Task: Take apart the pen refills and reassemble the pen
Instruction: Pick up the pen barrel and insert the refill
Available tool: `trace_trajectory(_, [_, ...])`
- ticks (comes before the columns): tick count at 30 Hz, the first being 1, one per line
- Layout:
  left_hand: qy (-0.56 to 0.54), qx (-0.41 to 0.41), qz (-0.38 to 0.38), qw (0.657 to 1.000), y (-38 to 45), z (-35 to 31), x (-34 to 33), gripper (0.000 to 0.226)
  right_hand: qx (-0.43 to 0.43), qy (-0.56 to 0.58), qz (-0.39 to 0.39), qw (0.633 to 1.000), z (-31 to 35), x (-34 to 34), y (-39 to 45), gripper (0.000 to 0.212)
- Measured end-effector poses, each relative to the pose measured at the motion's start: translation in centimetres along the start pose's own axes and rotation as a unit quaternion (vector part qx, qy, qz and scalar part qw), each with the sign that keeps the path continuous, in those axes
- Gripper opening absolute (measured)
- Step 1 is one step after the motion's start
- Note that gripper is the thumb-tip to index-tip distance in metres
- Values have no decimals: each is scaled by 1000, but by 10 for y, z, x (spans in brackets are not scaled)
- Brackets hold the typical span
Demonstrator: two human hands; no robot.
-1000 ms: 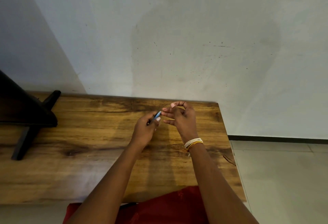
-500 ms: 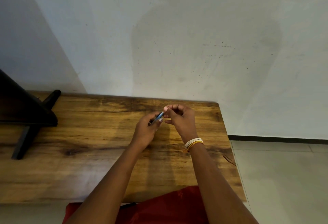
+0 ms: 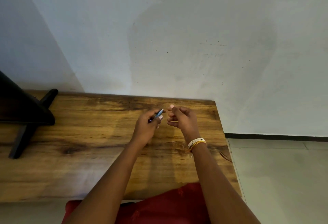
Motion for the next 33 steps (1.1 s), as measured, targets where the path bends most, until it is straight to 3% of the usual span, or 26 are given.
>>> trace_trajectory(3, [8, -11, 17, 1000, -4, -2, -5, 26, -19, -31, -42, 998, -7, 14, 5, 25])
trace_trajectory(8, [38, 26, 63, 997, -14, 4, -13, 24, -12, -189, -112, 976, -19, 45, 16, 16])
trace_trajectory(19, [109, 49, 94, 988, -23, 4, -29, 27, -34, -375, -132, 917, -26, 83, 17, 15])
trace_trajectory(23, [108, 60, 90, 988, -25, 4, -34, 30, -43, -399, -99, 911, -31, 82, 18, 33])
trace_trajectory(29, [101, 52, 87, 990, -29, 6, -34, 28, -25, -398, -109, 911, -34, 83, 16, 22])
trace_trajectory(33, [105, 53, 84, 989, -27, 7, -35, 29, -42, -397, -114, 910, -31, 84, 13, 37])
Point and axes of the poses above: each hand's wrist, its own y-axis towards the middle knuckle, its own x-axis out of the back of the hand, z = x × y, the point moved 5 cm from there along y, towards the middle knuckle, and after that the axes turned 13 degrees about -z, right-handed, at the moved point
